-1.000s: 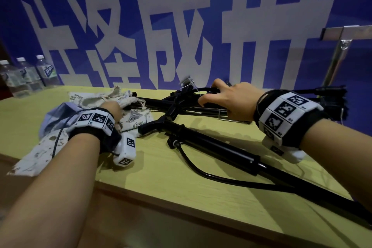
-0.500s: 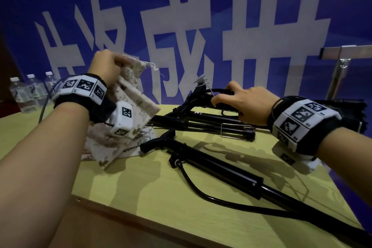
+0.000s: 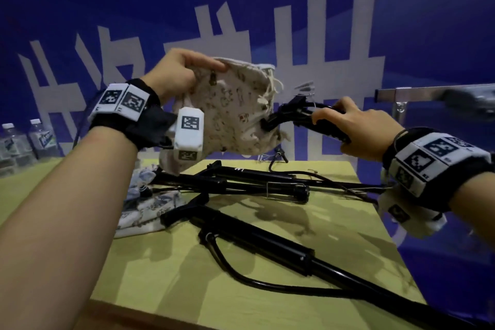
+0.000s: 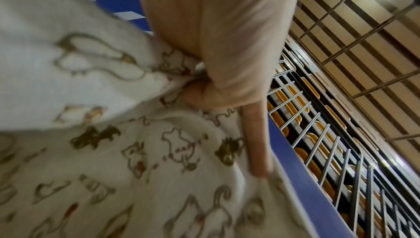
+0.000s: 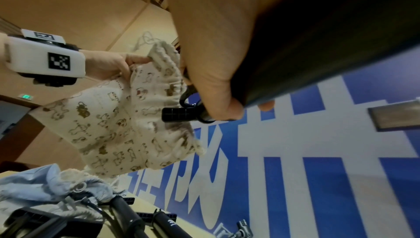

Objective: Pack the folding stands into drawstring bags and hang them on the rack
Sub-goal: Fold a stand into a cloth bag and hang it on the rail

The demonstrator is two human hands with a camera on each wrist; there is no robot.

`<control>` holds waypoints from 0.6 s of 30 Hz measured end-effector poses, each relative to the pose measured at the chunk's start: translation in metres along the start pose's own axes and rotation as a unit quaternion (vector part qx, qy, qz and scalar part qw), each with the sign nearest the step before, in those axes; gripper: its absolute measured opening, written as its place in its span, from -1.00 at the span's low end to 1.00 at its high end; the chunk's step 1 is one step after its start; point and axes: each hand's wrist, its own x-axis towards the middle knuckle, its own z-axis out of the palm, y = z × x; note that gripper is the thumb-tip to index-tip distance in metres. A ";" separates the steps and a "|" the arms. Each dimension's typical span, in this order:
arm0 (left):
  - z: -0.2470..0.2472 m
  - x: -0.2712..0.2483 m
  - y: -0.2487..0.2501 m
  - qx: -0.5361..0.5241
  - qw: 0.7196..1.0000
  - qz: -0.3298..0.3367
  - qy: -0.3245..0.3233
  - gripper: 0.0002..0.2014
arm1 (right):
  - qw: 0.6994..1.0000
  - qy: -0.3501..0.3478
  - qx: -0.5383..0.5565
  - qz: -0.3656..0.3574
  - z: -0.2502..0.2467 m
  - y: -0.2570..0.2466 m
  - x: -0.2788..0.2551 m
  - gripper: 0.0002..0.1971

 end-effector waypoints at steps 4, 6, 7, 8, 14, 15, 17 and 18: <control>0.006 0.008 -0.014 0.074 0.993 -0.051 -0.079 -0.52 | 1.000 -0.015 0.000 0.016 0.000 0.017 -0.014 -0.34; 0.014 0.009 -0.023 0.082 0.981 -0.090 -0.150 -0.53 | 1.000 -0.022 0.000 0.018 0.002 0.022 -0.019 -0.35; 0.020 0.009 -0.026 0.071 0.973 -0.109 -0.189 -0.50 | 1.000 -0.025 0.000 0.016 0.003 0.024 -0.021 -0.35; 0.025 0.008 -0.026 0.055 0.964 -0.126 -0.227 -0.45 | 1.000 -0.028 -0.001 0.014 0.004 0.026 -0.022 -0.35; 0.056 0.021 -0.022 0.056 0.948 -0.137 -0.283 -0.54 | 0.999 -0.033 -0.004 0.005 0.012 0.029 -0.026 -0.34; 0.064 0.025 -0.022 0.121 0.949 -0.109 -0.271 -0.60 | 0.999 -0.034 -0.001 0.005 0.014 0.029 -0.026 -0.35; 0.084 0.029 -0.023 0.267 0.934 -0.049 -0.234 -0.65 | 0.999 -0.037 0.004 0.008 0.018 0.030 -0.027 -0.34; 0.093 0.027 -0.020 0.293 0.932 -0.026 -0.212 -0.68 | 0.999 -0.040 0.005 0.009 0.019 0.031 -0.028 -0.34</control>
